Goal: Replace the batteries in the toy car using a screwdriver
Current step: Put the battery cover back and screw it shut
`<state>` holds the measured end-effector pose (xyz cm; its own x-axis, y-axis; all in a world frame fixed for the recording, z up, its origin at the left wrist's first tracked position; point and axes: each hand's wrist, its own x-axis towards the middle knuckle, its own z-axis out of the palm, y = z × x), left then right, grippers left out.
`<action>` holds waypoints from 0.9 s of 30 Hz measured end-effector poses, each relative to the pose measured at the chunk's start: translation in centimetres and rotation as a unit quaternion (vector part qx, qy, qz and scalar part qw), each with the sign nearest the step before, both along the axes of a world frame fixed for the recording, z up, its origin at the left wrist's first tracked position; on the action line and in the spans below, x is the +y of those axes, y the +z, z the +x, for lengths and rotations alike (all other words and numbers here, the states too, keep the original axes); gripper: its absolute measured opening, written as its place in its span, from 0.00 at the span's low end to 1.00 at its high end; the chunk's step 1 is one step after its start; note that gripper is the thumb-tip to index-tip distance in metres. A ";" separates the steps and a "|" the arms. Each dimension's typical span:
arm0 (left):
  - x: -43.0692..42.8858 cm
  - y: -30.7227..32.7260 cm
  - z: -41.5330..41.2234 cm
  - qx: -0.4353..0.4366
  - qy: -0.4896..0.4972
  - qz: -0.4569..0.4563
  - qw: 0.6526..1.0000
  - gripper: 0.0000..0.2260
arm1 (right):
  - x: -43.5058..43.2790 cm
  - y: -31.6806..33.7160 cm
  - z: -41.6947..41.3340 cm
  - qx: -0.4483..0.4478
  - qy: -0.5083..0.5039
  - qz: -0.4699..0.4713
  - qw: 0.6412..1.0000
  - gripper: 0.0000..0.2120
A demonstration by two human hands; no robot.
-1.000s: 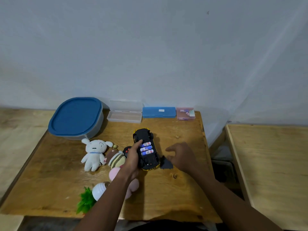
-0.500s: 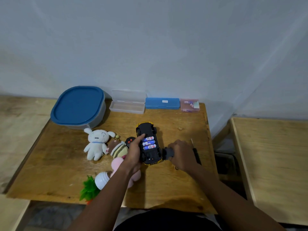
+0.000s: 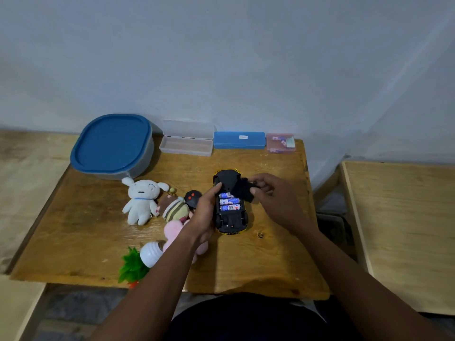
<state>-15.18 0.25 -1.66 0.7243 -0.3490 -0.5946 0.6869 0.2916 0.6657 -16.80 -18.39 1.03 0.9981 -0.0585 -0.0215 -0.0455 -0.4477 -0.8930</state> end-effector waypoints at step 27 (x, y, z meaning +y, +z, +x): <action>-0.9 1.2 0.3 -0.062 -0.047 -0.005 0.997 0.23 | -0.2 2.0 0.5 -0.019 0.125 -0.079 0.989 0.09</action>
<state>-14.86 -0.69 -0.44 0.7561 -0.4246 -0.4980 0.6237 0.2367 0.7450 -16.32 -18.60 2.98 0.9816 0.1906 0.0064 0.1169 -0.5750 -0.8097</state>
